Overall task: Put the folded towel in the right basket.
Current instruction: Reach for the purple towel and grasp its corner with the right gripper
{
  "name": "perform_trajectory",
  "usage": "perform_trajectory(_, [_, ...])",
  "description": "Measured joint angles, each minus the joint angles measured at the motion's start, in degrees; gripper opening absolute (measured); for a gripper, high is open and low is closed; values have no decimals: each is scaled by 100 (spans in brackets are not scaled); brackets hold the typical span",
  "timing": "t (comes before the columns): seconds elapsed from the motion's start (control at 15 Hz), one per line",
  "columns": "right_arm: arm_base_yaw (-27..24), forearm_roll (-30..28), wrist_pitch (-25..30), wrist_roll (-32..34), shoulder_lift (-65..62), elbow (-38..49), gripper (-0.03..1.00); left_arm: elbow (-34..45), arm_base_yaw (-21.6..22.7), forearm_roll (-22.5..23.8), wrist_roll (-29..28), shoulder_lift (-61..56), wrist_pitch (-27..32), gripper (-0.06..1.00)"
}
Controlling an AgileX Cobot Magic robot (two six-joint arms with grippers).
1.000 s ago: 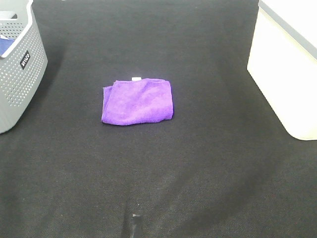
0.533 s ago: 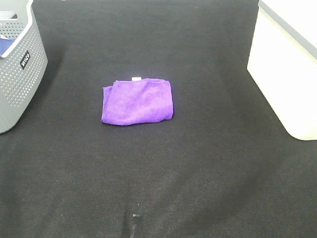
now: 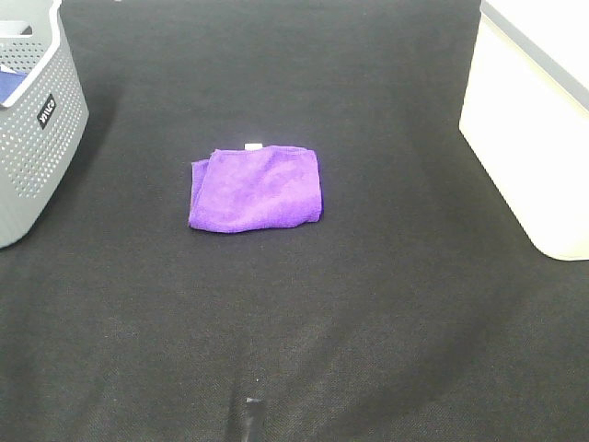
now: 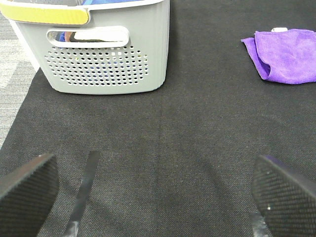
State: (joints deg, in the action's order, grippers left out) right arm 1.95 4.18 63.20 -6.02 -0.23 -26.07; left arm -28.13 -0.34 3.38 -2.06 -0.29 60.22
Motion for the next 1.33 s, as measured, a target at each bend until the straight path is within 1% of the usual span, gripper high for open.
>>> perform_trajectory(0.33, [0,0,0,0,0,-17,97,0,0,0,0,0,0,99])
perform_trajectory(0.4, [0,29,52,0,138,-155,97,0,0,0,0,0,0,99])
perform_trajectory(0.47, [0,160,189,6,619,-527,97,0,0,0,0,0,0,99])
perform_trajectory(0.53, [0,315,372,6,1369,-1008,97,0,0,0,0,0,0,99])
perform_trajectory(0.6, [0,395,556,6,2126,-1644,97,0,0,0,0,0,0,99])
perform_trajectory(0.67, [0,413,630,6,2848,-2235,97,0,0,0,0,0,0,99])
perform_trajectory(0.73, [0,413,630,6,3856,-3088,97,0,0,0,0,0,0,99])
perform_trajectory(0.8, [0,435,630,6,4469,-3610,97,0,0,0,0,0,0,99])
perform_trajectory(0.87, [0,567,625,6,4945,-3982,97,0,0,0,0,0,0,99])
perform_trajectory(0.93, [0,859,625,-6,5409,-4297,97,0,0,0,0,0,0,99])
perform_trajectory(1.13, [23,2166,561,-160,6738,-4813,97,0,0,0,0,0,0,99])
perform_trajectory(1.2, [23,2166,561,-160,6738,-4813,97,0,0,0,0,0,0,99])
perform_trajectory(1.27, [149,2343,401,-201,7231,-4979,97,0,0,0,0,0,0,99])
perform_trajectory(1.33, [716,2286,57,-178,8411,-5489,95,0,0,0,0,0,0,99])
